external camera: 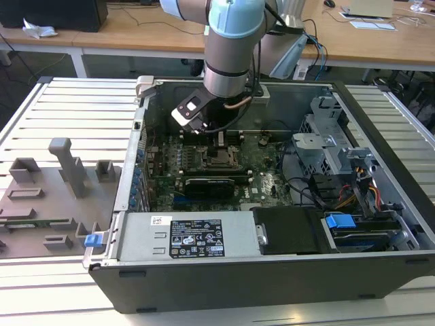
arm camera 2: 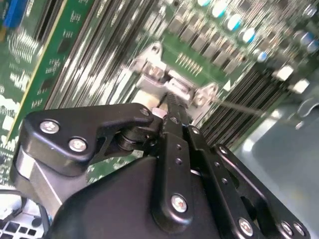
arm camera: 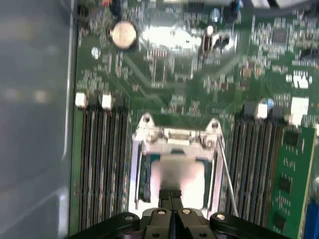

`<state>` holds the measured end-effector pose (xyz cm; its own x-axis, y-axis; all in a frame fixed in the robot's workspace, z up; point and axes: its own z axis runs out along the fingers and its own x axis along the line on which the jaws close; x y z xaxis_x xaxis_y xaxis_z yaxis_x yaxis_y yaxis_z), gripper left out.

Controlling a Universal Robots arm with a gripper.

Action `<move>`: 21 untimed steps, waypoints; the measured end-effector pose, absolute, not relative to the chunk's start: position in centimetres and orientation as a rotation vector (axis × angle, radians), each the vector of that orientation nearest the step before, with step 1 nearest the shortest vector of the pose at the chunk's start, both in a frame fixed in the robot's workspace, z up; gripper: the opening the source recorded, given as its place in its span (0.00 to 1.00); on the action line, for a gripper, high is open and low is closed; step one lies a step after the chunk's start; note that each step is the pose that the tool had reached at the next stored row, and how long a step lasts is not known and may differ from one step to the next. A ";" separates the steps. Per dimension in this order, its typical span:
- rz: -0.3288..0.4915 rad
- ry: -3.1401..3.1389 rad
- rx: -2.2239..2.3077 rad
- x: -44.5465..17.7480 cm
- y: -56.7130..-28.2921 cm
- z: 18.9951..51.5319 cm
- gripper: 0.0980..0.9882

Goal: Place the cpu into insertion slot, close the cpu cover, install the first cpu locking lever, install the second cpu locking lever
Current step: 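Close the cpu cover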

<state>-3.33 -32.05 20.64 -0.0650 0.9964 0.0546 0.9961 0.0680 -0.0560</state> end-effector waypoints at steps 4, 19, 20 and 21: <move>0.006 -2.230 -2.087 -1.3 -32.1 20.8 0.01; 0.001 -2.230 -2.086 -5.5 -32.2 21.4 0.01; 0.001 -2.230 -2.086 -5.5 -32.2 21.2 0.01; 0.001 -2.230 -2.086 -5.5 -32.2 21.2 0.01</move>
